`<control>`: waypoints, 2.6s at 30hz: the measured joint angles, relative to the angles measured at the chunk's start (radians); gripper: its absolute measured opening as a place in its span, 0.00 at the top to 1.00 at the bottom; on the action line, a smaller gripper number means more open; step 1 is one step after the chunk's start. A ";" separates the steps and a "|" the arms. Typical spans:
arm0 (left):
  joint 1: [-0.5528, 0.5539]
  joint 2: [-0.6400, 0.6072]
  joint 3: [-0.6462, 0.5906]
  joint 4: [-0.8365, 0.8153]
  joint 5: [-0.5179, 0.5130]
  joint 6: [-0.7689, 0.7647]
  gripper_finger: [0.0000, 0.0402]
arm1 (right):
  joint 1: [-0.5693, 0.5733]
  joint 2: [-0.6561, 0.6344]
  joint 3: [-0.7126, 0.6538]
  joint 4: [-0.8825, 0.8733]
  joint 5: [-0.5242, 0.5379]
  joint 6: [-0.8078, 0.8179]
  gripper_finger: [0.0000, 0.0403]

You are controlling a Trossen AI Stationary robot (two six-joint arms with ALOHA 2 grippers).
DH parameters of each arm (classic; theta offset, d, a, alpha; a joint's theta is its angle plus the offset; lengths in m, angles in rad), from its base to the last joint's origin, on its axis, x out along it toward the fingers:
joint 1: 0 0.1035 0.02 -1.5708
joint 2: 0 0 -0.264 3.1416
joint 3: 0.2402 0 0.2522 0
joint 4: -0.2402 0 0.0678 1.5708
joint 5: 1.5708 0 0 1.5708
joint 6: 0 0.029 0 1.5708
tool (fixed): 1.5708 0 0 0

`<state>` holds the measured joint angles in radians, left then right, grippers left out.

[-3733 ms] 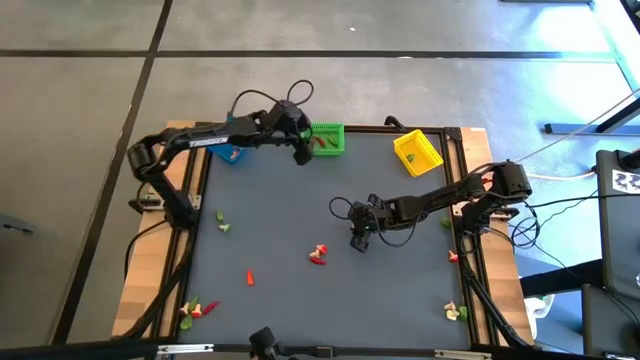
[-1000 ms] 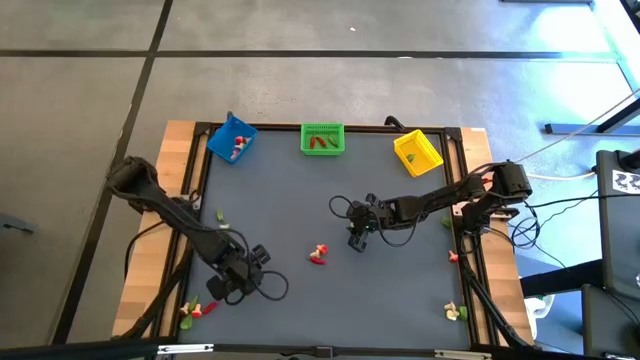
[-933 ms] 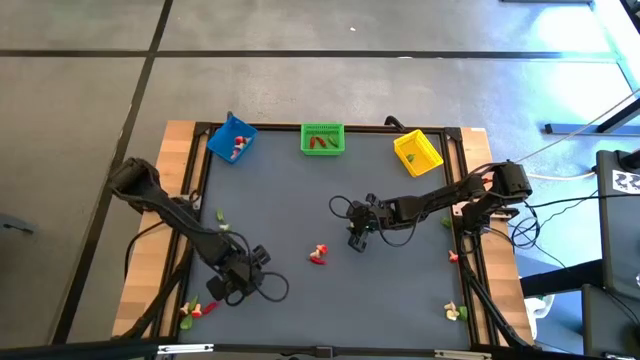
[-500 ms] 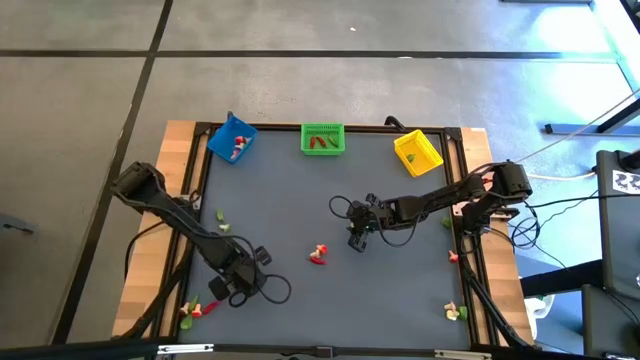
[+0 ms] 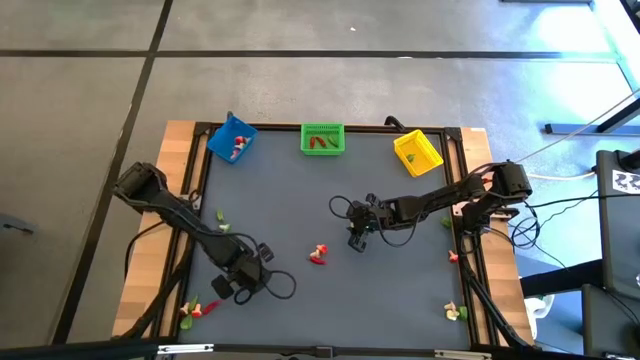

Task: Sort produce into baskets
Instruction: Put the orange chili pepper into the green bin

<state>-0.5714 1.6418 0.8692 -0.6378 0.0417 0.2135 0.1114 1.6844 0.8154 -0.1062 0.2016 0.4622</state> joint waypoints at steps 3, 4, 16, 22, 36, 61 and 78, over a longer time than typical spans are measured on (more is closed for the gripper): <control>0.029 -0.013 0.027 -0.028 -0.004 0.025 0.91 | 0.000 0.000 0.000 0.001 0.000 0.000 0.57; 0.041 -0.017 0.031 -0.036 -0.005 0.031 0.91 | 0.000 0.000 0.000 0.002 0.000 0.000 0.57; 0.230 -0.123 0.045 -0.027 -0.080 0.161 0.90 | 0.000 0.000 0.000 0.002 0.000 0.000 0.57; 0.360 -0.170 0.046 0.017 -0.103 0.218 0.90 | 0.000 0.000 0.000 0.002 0.000 0.000 0.57; 0.670 -0.176 0.047 0.285 -0.112 0.228 0.90 | 0.000 0.000 0.000 0.001 0.000 0.000 0.57; 1.037 -0.043 0.047 0.975 -0.117 0.124 0.89 | -0.001 0.000 0.000 0.117 0.035 0.000 0.57; 1.118 0.190 0.045 1.049 -0.116 0.038 0.89 | 0.000 0.000 0.000 0.162 0.035 0.000 0.57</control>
<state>0.5461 1.8314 0.9146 0.4111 -0.0742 0.2518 0.1112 1.6844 0.8154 0.0559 0.2362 0.4625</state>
